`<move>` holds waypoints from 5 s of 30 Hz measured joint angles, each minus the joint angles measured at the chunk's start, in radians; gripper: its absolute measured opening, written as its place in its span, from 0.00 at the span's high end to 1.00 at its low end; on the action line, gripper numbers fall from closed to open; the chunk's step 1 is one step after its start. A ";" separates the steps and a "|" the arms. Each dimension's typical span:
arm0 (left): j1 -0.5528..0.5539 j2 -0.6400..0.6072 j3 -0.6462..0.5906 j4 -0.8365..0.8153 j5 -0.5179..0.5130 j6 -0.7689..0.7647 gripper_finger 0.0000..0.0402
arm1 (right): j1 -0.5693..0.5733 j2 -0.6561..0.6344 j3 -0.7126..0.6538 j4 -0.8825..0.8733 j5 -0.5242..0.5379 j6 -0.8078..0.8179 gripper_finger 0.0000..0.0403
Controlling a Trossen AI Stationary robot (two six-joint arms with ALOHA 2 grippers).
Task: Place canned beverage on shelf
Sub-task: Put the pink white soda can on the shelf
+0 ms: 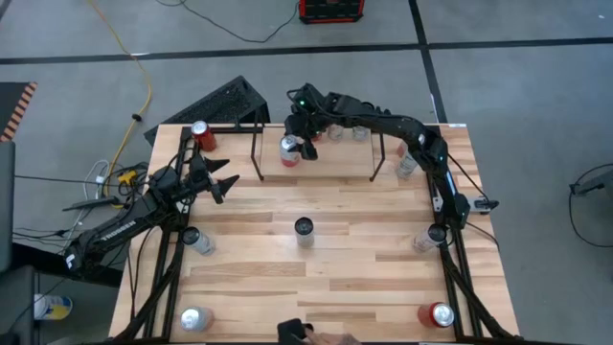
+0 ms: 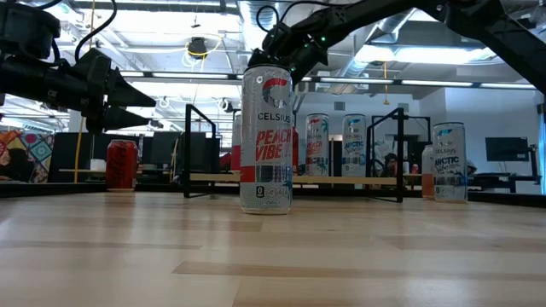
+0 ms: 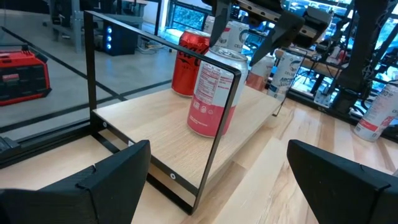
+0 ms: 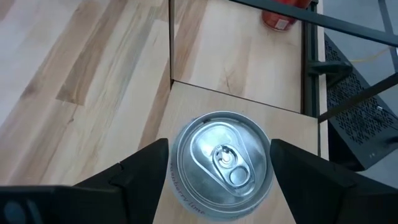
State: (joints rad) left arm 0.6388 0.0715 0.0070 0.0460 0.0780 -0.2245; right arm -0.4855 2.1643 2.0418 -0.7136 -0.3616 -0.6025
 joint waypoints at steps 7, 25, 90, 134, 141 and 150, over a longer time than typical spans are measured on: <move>0.000 0.000 0.000 0.000 0.000 0.000 0.09 | 0.023 -0.001 0.000 0.011 0.075 0.070 0.24; 0.000 0.000 0.000 0.000 0.001 0.000 0.09 | 0.100 0.000 -0.001 0.070 0.290 0.316 0.24; 0.000 0.000 0.000 -0.003 -0.011 0.000 0.09 | -0.051 0.001 -0.001 0.036 -0.133 -0.002 0.24; 0.000 0.000 0.000 -0.003 -0.014 0.000 0.09 | 0.044 0.048 -0.001 0.165 0.226 0.544 0.24; 0.000 0.000 0.000 -0.003 -0.014 0.000 0.09 | 0.070 0.050 -0.002 0.199 0.336 0.684 0.24; 0.000 0.000 0.000 -0.003 -0.014 0.000 0.09 | 0.074 0.051 -0.003 0.221 0.346 0.726 0.24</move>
State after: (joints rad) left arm 0.6389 0.0719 0.0069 0.0429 0.0639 -0.2245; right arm -0.4118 2.2150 2.0388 -0.4922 -0.0154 0.1238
